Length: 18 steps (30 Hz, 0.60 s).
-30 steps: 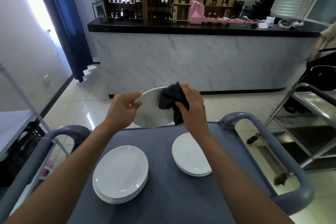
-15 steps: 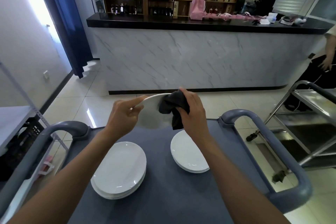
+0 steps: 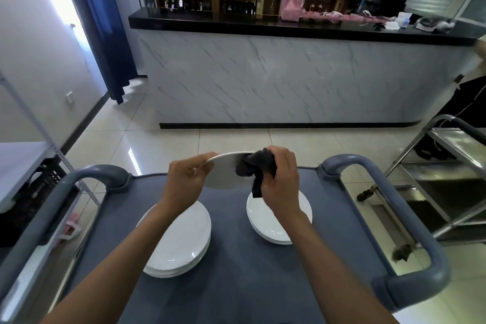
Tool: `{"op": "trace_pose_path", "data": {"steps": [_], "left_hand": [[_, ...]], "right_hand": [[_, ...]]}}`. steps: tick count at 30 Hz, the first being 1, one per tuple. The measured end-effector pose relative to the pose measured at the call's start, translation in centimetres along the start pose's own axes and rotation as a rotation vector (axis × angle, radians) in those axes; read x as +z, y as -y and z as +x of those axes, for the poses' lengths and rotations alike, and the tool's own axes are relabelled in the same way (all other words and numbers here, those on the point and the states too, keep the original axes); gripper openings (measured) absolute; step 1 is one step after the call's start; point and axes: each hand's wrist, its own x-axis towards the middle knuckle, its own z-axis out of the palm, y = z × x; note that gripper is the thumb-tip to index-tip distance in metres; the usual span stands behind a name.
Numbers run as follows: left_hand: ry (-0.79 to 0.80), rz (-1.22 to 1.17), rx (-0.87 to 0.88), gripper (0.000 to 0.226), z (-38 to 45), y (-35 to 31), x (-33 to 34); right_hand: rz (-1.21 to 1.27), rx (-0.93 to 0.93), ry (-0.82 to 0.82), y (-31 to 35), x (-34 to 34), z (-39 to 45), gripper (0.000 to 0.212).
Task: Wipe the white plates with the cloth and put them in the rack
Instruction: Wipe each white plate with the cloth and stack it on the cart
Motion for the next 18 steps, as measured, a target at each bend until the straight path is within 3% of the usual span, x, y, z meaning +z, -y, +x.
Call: {"op": "trace_pose_path", "data": {"steps": [4,6,8,11,14,18], "left_hand": [[0.100,-0.120,-0.092,0.027,-1.3,-0.5,0.5],[0.122,-0.237,-0.216,0.035,-2.2,-0.7,0.4],[-0.050,-0.308,-0.376,0.032,-3.4,-0.6,0.4],[-0.237,-0.483,-0.822,0.034,-4.5,0.4,0.7],[-0.075,-0.629,-1.157,0.059,-5.2,1.0,0.6],[0.102,-0.719,-1.219,0.072,-4.3,0.7,0.9]], "right_hand": [[-0.008,0.006,-0.013,-0.5,-0.7,-0.7,0.037],[0.005,0.018,-0.024,-0.8,-1.2,-1.0,0.038],[0.021,0.045,-0.032,-1.1,-1.6,-1.4,0.039],[0.031,0.053,-0.031,-1.3,-1.9,-1.8,0.038],[0.042,0.023,-0.016,-1.5,-1.9,-2.2,0.039],[0.070,-0.026,0.015,-1.5,-1.5,-2.7,0.041]]}}
